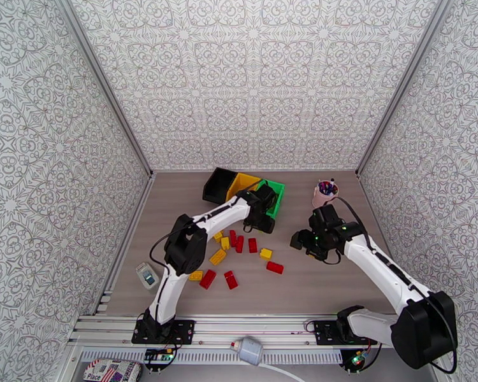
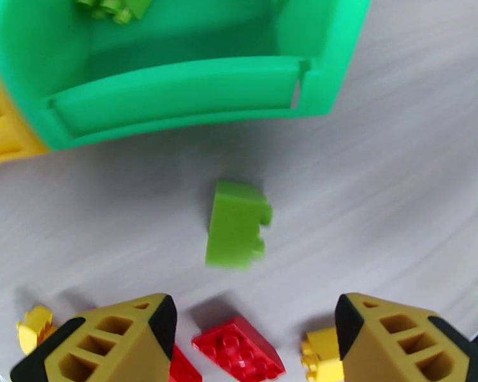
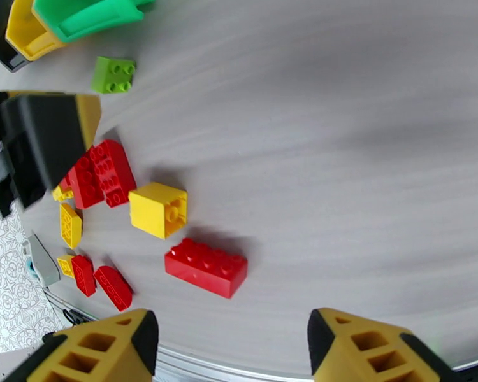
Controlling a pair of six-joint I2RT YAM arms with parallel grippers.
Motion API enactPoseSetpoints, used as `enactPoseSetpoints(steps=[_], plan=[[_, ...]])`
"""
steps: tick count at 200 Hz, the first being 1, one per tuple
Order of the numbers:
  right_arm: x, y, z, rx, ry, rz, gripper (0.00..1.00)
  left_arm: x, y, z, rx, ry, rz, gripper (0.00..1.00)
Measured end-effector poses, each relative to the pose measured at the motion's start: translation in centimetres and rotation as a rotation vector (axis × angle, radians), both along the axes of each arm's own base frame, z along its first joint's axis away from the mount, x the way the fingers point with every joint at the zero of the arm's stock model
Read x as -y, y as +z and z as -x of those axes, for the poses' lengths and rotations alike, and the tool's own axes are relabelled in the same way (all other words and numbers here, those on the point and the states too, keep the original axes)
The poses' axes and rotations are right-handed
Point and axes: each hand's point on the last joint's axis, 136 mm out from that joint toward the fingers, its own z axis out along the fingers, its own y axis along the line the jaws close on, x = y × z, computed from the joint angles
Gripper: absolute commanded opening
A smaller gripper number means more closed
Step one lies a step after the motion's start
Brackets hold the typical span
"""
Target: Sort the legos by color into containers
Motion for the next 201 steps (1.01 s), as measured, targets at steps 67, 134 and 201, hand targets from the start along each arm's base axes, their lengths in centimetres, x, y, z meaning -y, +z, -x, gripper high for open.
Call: enactPoseSetpoints(steps=[67, 134, 201], plan=[[0.1, 0.0, 0.4, -0.021, -0.009, 0.003, 0.63, 0.6, -2.6, -1.3, -0.003, -0.001, -0.035, 0.59], [0.0, 0.5, 0.0, -0.009, -0.009, -0.001, 0.61, 0.5, -1.9, -2.1, 0.033, 0.016, -0.046, 0.35], [-0.2, 0.0, -0.4, -0.026, -0.008, 0.003, 0.60, 0.7, -1.6, -1.1, 0.038, 0.003, -0.056, 0.28]])
